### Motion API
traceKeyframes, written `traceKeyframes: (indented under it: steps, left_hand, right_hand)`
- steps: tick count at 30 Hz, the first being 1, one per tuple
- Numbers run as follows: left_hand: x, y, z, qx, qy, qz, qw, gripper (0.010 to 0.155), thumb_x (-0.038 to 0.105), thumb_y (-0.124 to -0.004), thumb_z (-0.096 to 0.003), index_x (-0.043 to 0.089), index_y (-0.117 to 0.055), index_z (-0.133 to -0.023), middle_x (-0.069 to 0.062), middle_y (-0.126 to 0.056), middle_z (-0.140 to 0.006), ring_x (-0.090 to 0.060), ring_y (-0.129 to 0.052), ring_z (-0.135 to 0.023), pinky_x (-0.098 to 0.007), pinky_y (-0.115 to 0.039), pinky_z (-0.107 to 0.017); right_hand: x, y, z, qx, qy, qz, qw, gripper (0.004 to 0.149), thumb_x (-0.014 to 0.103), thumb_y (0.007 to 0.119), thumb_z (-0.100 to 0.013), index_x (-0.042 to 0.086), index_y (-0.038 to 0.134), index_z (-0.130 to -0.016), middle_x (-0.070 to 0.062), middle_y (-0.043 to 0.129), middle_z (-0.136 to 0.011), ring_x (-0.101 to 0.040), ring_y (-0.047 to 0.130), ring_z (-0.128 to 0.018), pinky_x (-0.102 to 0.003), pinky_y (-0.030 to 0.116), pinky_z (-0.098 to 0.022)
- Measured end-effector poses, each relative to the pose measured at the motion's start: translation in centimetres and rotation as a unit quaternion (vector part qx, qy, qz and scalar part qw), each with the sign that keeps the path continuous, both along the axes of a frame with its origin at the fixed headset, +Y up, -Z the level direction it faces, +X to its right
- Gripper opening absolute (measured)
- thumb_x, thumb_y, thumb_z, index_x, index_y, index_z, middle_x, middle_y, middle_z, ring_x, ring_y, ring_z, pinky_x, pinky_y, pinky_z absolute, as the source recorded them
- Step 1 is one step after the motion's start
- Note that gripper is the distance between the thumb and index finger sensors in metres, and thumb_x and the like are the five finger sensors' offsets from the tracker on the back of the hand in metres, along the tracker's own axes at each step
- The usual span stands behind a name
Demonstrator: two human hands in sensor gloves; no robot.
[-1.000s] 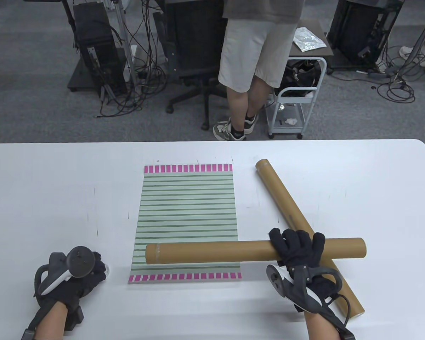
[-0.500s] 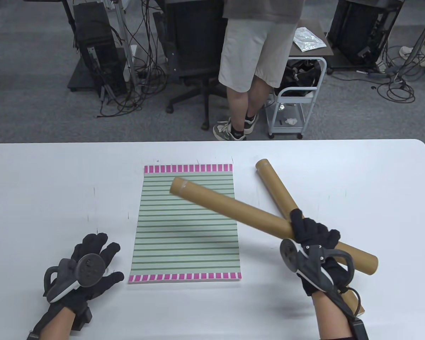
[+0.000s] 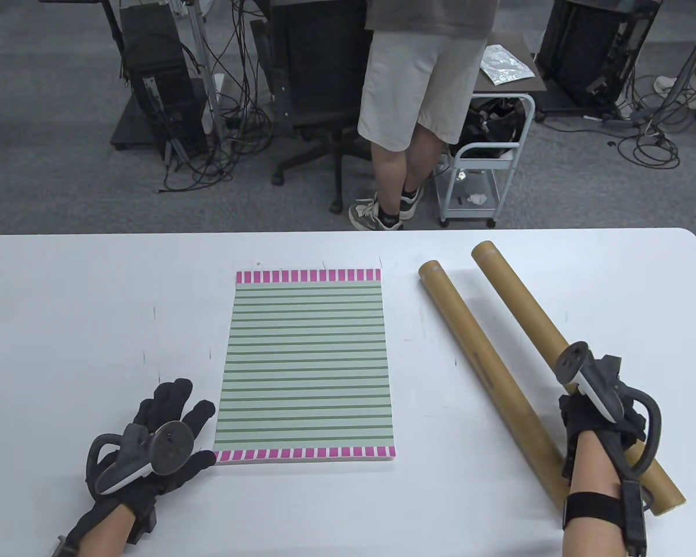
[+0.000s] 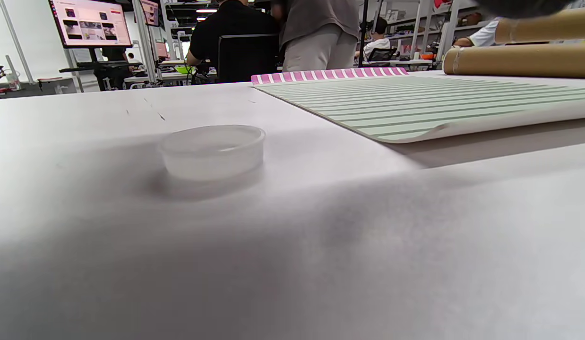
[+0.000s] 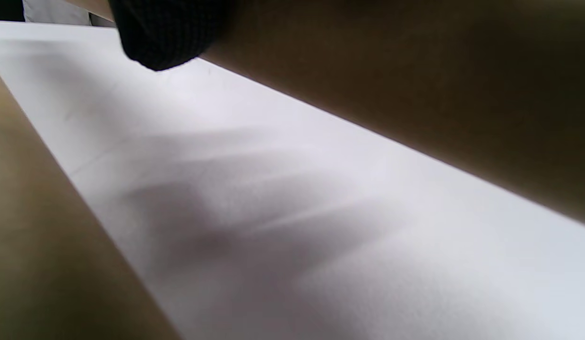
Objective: Roll up mouse pads and store in mailing tubes
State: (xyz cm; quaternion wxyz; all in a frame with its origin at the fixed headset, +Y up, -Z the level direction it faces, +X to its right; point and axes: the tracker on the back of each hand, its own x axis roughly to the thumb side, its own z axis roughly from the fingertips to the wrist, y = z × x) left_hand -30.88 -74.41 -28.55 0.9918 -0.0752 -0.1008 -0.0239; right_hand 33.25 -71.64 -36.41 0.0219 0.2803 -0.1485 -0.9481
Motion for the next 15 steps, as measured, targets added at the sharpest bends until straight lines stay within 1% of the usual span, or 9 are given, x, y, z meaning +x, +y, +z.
traceKeyframes:
  steps: [3, 5, 7, 8, 10, 12, 14, 15]
  left_hand:
    - [-0.4, 0.4, 0.1, 0.002, 0.005, 0.002, 1.0, 0.083, 0.069, -0.066, -0.0364, 0.043, -0.031, -0.107, 0.004, 0.003, -0.114, -0.028, -0.015, -0.114, -0.049, -0.035, -0.088]
    - [-0.7, 0.6, 0.1, 0.005, 0.011, 0.017, 1.0, 0.083, 0.069, -0.066, -0.0362, 0.043, -0.032, -0.108, 0.004, 0.003, -0.114, -0.028, -0.015, -0.114, -0.049, -0.035, -0.088]
    - [-0.9, 0.7, 0.0, 0.006, 0.018, 0.02, 1.0, 0.083, 0.069, -0.066, -0.0362, 0.043, -0.031, -0.108, 0.004, 0.003, -0.114, -0.028, -0.015, -0.114, -0.049, -0.035, -0.088]
    - [-1.0, 0.6, -0.1, 0.007, 0.02, 0.017, 1.0, 0.083, 0.069, -0.065, -0.0362, 0.043, -0.031, -0.107, 0.004, 0.003, -0.114, -0.028, -0.014, -0.114, -0.049, -0.035, -0.088]
    - [-1.1, 0.5, -0.1, 0.007, 0.023, 0.006, 1.0, 0.082, 0.068, -0.066, -0.0365, 0.043, -0.032, -0.107, 0.004, 0.002, -0.114, -0.028, -0.015, -0.114, -0.049, -0.035, -0.088]
    - [-1.1, 0.4, -0.2, 0.014, 0.036, -0.011, 0.999, 0.073, 0.06, -0.067, -0.0402, 0.046, -0.037, -0.106, 0.004, 0.0, -0.114, -0.028, -0.017, -0.114, -0.047, -0.037, -0.088]
    - [-1.2, 0.4, -0.3, 0.024, 0.041, -0.043, 0.998, 0.073, 0.061, -0.067, -0.0398, 0.046, -0.039, -0.106, 0.004, -0.002, -0.115, -0.028, -0.019, -0.114, -0.047, -0.039, -0.088]
    - [-1.2, 0.3, -0.3, 0.026, 0.043, -0.043, 0.998, 0.074, 0.062, -0.066, -0.0395, 0.045, -0.039, -0.106, 0.004, -0.002, -0.115, -0.028, -0.019, -0.114, -0.047, -0.039, -0.088]
  right_hand:
    - [0.9, -1.2, -0.7, -0.018, -0.009, -0.024, 1.0, 0.087, 0.034, 0.072, -0.048, 0.007, 0.02, -0.113, -0.021, 0.06, -0.107, -0.046, 0.07, -0.088, -0.072, 0.063, -0.062]
    - [1.3, -1.9, -1.2, -0.028, -0.005, -0.024, 0.999, 0.087, 0.034, 0.071, -0.048, 0.008, 0.019, -0.113, -0.02, 0.059, -0.108, -0.046, 0.07, -0.089, -0.071, 0.063, -0.062]
    - [1.8, -2.4, -1.7, -0.033, 0.001, -0.047, 0.998, 0.086, 0.034, 0.07, -0.049, 0.009, 0.018, -0.112, -0.019, 0.057, -0.109, -0.045, 0.068, -0.091, -0.07, 0.062, -0.063]
    - [1.9, -2.5, -1.8, -0.029, -0.003, -0.056, 0.998, 0.085, 0.034, 0.071, -0.049, 0.01, 0.019, -0.113, -0.018, 0.057, -0.109, -0.045, 0.067, -0.092, -0.071, 0.061, -0.063]
    - [2.1, -2.7, -2.2, -0.03, -0.001, -0.057, 0.998, 0.084, 0.035, 0.073, -0.048, 0.013, 0.024, -0.113, -0.016, 0.06, -0.11, -0.043, 0.069, -0.093, -0.068, 0.06, -0.067]
    - [2.2, -2.9, -2.6, -0.045, 0.003, -0.048, 0.998, 0.083, 0.036, 0.074, -0.047, 0.014, 0.028, -0.113, -0.014, 0.063, -0.11, -0.041, 0.072, -0.093, -0.065, 0.063, -0.067]
    - [2.3, -3.2, -2.9, -0.063, 0.011, -0.043, 0.997, 0.083, 0.039, 0.076, -0.046, 0.014, 0.033, -0.113, -0.011, 0.067, -0.108, -0.038, 0.076, -0.092, -0.061, 0.065, -0.068]
    - [2.3, -3.3, -3.0, -0.067, 0.012, -0.043, 0.997, 0.083, 0.04, 0.076, -0.046, 0.014, 0.034, -0.113, -0.011, 0.068, -0.108, -0.037, 0.076, -0.092, -0.059, 0.066, -0.068]
